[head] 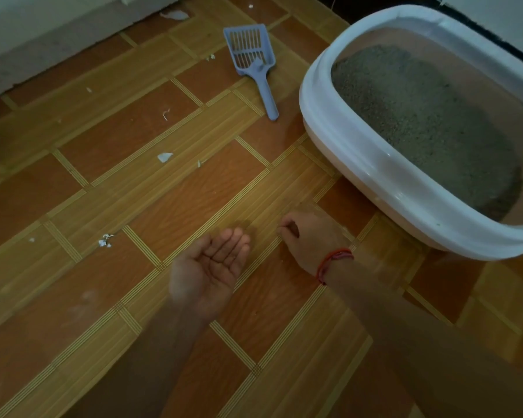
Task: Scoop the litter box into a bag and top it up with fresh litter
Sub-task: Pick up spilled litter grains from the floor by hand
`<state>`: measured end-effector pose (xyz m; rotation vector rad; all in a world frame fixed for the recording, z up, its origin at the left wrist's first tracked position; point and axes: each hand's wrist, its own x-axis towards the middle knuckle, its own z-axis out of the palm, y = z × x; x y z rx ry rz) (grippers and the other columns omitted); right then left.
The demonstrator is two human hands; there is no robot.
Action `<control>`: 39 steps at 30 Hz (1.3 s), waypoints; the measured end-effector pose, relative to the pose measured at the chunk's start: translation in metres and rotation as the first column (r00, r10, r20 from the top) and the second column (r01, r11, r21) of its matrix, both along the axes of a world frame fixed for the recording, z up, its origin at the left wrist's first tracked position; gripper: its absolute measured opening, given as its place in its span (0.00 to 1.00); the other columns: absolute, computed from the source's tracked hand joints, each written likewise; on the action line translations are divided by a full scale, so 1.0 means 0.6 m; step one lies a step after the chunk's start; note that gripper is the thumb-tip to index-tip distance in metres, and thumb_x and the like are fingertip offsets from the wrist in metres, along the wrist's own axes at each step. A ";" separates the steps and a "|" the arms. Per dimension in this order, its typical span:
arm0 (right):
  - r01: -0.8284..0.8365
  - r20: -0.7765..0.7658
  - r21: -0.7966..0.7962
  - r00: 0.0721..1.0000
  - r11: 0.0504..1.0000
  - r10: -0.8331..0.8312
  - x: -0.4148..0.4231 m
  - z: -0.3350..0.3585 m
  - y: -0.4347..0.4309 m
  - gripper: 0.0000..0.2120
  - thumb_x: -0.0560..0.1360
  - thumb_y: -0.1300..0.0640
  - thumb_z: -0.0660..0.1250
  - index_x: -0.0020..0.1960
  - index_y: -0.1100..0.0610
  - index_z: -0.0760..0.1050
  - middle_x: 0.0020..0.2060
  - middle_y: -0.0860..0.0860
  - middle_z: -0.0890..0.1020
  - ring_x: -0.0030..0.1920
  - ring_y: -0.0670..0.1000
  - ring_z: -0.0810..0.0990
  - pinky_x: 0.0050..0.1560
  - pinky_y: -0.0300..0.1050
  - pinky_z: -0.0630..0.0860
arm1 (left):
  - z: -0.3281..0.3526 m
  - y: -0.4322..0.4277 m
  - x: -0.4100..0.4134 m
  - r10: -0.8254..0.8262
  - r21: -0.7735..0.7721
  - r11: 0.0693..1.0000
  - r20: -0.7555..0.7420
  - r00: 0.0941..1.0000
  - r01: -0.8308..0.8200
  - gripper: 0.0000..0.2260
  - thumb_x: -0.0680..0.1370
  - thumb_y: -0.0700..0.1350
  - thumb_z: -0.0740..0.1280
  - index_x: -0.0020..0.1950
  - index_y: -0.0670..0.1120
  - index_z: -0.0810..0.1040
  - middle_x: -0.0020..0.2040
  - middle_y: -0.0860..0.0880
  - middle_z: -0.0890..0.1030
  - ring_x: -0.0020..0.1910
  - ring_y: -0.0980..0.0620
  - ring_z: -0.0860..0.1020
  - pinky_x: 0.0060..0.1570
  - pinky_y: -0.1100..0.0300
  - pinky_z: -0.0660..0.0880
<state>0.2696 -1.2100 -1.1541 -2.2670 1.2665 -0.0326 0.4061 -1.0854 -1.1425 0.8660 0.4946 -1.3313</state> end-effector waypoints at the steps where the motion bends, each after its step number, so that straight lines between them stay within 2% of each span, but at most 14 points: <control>1: -0.013 -0.013 -0.003 1.000 1.000 0.013 0.000 0.002 0.001 0.06 0.78 0.52 0.63 0.46 0.49 0.78 0.43 0.44 0.77 0.45 0.46 0.75 0.45 0.44 0.76 | 0.000 0.000 0.000 -0.001 -0.003 1.000 0.001 1.000 0.001 0.22 0.82 0.44 0.57 0.38 0.36 0.84 0.44 0.39 0.85 0.46 0.43 0.85 0.47 0.52 0.83; 6: -0.033 -0.019 -0.016 0.999 0.999 0.032 -0.003 0.008 0.006 0.06 0.79 0.51 0.62 0.45 0.49 0.75 0.43 0.44 0.76 0.43 0.46 0.75 0.43 0.42 0.73 | -0.002 -0.001 -0.003 -0.013 -0.019 1.000 0.014 1.000 0.013 0.21 0.82 0.43 0.57 0.39 0.35 0.84 0.45 0.39 0.85 0.48 0.42 0.85 0.50 0.50 0.81; 11: -0.013 0.213 0.044 0.977 0.999 0.003 0.003 0.050 0.050 0.04 0.77 0.49 0.64 0.43 0.45 0.73 0.38 0.41 0.74 0.40 0.41 0.72 0.41 0.37 0.71 | -0.007 -0.002 -0.015 -0.072 -0.053 0.996 0.014 0.997 0.072 0.22 0.82 0.43 0.55 0.41 0.35 0.84 0.49 0.37 0.84 0.52 0.41 0.84 0.51 0.50 0.82; 16: -0.100 0.267 0.045 0.960 0.994 0.084 0.008 0.060 0.092 0.03 0.77 0.52 0.64 0.48 0.48 0.76 0.44 0.41 0.73 0.43 0.43 0.74 0.46 0.43 0.75 | -0.003 -0.005 -0.031 -0.184 -0.091 0.978 0.027 0.983 0.186 0.19 0.82 0.45 0.54 0.46 0.36 0.81 0.41 0.42 0.83 0.42 0.46 0.84 0.45 0.55 0.81; 19: -0.122 0.270 0.027 0.956 0.992 0.110 0.004 0.055 0.094 0.04 0.77 0.54 0.64 0.50 0.49 0.77 0.44 0.40 0.70 0.42 0.40 0.70 0.45 0.39 0.73 | 0.000 -0.007 -0.033 -0.195 -0.086 0.977 0.017 0.981 0.196 0.20 0.82 0.46 0.55 0.43 0.37 0.82 0.38 0.43 0.83 0.39 0.48 0.84 0.45 0.56 0.80; 21: -0.098 0.281 0.018 0.956 0.995 0.089 -0.003 0.054 0.090 0.05 0.77 0.54 0.64 0.50 0.48 0.78 0.42 0.39 0.71 0.41 0.39 0.70 0.44 0.33 0.71 | 0.000 -0.008 -0.033 -0.173 -0.094 0.981 0.001 0.985 0.172 0.20 0.82 0.45 0.55 0.43 0.36 0.83 0.39 0.41 0.84 0.41 0.46 0.84 0.42 0.55 0.82; 23: -0.045 0.264 -0.018 0.963 0.999 0.048 -0.016 0.048 0.075 0.04 0.76 0.53 0.65 0.49 0.48 0.79 0.40 0.38 0.73 0.39 0.38 0.71 0.43 0.30 0.69 | -0.004 -0.009 -0.031 -0.131 -0.073 0.989 -0.001 0.991 0.130 0.22 0.82 0.44 0.56 0.40 0.35 0.84 0.43 0.39 0.85 0.46 0.43 0.85 0.44 0.53 0.83; 27: 0.119 0.092 -0.012 0.989 0.993 -0.117 -0.062 0.033 0.024 0.04 0.77 0.53 0.66 0.49 0.47 0.79 0.40 0.38 0.75 0.41 0.38 0.74 0.49 0.37 0.75 | -0.005 -0.006 -0.021 -0.077 -0.031 0.996 0.012 0.997 0.078 0.23 0.83 0.44 0.56 0.38 0.35 0.85 0.45 0.39 0.85 0.49 0.42 0.85 0.49 0.50 0.82; 31: 0.203 -0.045 -0.009 0.978 0.979 -0.203 -0.098 0.018 -0.014 0.07 0.78 0.53 0.65 0.55 0.48 0.79 0.44 0.42 0.76 0.44 0.40 0.72 0.42 0.27 0.67 | -0.008 -0.002 -0.014 -0.069 -0.031 0.997 0.008 0.998 0.069 0.21 0.82 0.43 0.56 0.39 0.35 0.84 0.45 0.39 0.85 0.49 0.42 0.85 0.49 0.51 0.82; 34: 0.241 -0.039 -0.003 0.970 0.970 -0.241 -0.098 0.011 -0.028 0.07 0.78 0.53 0.66 0.54 0.48 0.80 0.47 0.44 0.79 0.47 0.43 0.75 0.48 0.33 0.71 | -0.010 -0.004 -0.016 -0.065 -0.031 0.997 0.011 0.998 0.066 0.21 0.82 0.43 0.57 0.40 0.35 0.84 0.45 0.39 0.85 0.49 0.42 0.85 0.49 0.50 0.82; 39: 0.228 -0.002 -0.007 0.974 0.974 -0.228 -0.087 0.007 -0.035 0.05 0.77 0.51 0.67 0.50 0.47 0.81 0.45 0.43 0.80 0.47 0.43 0.76 0.48 0.36 0.72 | -0.011 -0.005 -0.017 -0.076 -0.040 0.996 0.025 0.997 0.077 0.20 0.82 0.44 0.57 0.40 0.36 0.83 0.44 0.40 0.85 0.50 0.43 0.84 0.51 0.51 0.81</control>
